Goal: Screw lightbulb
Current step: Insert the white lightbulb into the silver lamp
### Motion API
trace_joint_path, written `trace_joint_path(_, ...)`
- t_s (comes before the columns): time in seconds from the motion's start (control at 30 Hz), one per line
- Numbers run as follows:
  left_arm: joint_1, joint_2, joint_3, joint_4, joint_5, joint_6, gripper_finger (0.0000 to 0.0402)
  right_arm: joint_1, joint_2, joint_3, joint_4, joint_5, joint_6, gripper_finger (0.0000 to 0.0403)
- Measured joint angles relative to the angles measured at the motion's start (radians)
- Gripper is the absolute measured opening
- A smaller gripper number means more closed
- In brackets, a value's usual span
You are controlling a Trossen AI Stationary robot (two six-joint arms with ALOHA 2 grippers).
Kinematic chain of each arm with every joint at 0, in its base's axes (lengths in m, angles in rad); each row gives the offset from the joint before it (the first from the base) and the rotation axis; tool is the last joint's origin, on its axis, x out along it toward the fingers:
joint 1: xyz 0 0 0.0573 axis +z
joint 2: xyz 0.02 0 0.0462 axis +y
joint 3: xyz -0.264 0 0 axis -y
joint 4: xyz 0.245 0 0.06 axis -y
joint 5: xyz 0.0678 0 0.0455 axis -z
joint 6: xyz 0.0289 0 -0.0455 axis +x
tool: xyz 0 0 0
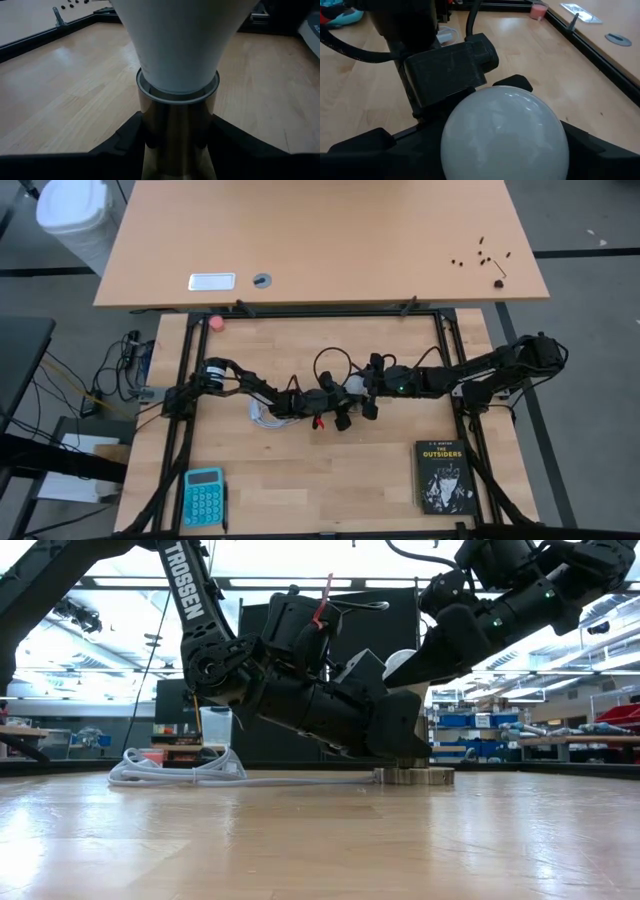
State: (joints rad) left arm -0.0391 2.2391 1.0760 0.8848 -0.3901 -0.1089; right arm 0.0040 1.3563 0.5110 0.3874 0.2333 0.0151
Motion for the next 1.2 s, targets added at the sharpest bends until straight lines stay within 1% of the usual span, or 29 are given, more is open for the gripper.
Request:
trace_joint_path(0.17,0.000,0.000,0.000,0.000,0.000,0.000,0.0171,0.000,0.000,0.000,-0.002,0.001,0.023,0.0267)
trace_joint_path(0.37,0.000,0.000,0.000,0.000,0.000,0.000,0.0171,0.007,0.000,0.002,-0.018,0.047,0.094,0.0268)
trace_joint_path(0.83,0.000,0.000,0.000,0.004,0.004,-0.011,0.0171,0.081,0.000,0.001,-0.033,0.226,0.282,0.0273)
trace_joint_path(1.03,-0.001,0.000,0.000,0.018,0.006,-0.047,0.0171,0.112,0.000,0.000,-0.036,0.287,0.343,0.0274)
trace_joint_path(1.2,-0.001,0.000,0.001,0.032,-0.012,-0.092,0.0171,0.119,0.000,0.000,-0.044,0.333,0.420,0.0274)
